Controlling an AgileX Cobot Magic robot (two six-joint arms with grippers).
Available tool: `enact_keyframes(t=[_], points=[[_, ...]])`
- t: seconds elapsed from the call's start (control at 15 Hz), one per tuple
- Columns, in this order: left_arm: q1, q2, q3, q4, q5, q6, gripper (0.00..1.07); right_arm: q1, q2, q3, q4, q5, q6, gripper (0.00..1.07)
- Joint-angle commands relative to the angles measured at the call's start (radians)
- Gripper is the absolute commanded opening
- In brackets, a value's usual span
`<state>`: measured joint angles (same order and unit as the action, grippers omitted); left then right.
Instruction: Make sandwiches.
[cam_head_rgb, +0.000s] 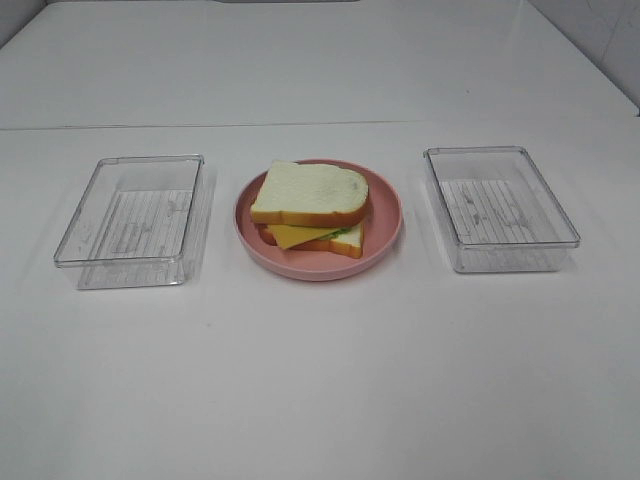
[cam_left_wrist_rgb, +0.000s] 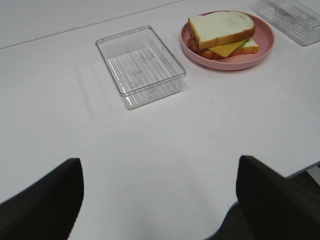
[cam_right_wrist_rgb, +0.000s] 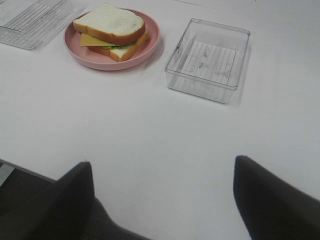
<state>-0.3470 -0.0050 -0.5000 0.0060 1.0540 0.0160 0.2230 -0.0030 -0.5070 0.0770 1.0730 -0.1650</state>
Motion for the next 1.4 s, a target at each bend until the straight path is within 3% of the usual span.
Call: enact_keyframes(t=[0.07, 0.27, 0.47, 0.53, 0.73, 0.87, 1.4], points=[[0.0, -0.021, 0.002, 0.002, -0.01, 0.002, 0.79, 0.001, -0.008, 0.004, 0.002, -0.011, -0.007, 0.75], [0.002, -0.024, 0.002, 0.002, -0.01, 0.001, 0.79, 0.001, -0.008, 0.004, 0.002, -0.011, -0.007, 0.75], [0.065, -0.024, 0.002, 0.002, -0.01, 0.001, 0.79, 0.001, -0.008, 0.004, 0.002, -0.011, -0.007, 0.75], [0.171, -0.024, 0.002, 0.002, -0.01, 0.001, 0.79, -0.02, -0.008, 0.004, 0.003, -0.011, -0.007, 0.75], [0.282, -0.024, 0.002, 0.002, -0.01, 0.001, 0.79, -0.156, -0.008, 0.004, 0.003, -0.011, -0.007, 0.75], [0.302, -0.024, 0.002, 0.002, -0.01, 0.001, 0.79, -0.218, -0.008, 0.004, 0.003, -0.011, -0.007, 0.75], [0.34, -0.021, 0.002, 0.002, -0.01, 0.001, 0.79, -0.223, -0.015, 0.004, 0.004, -0.011, -0.007, 0.75]])
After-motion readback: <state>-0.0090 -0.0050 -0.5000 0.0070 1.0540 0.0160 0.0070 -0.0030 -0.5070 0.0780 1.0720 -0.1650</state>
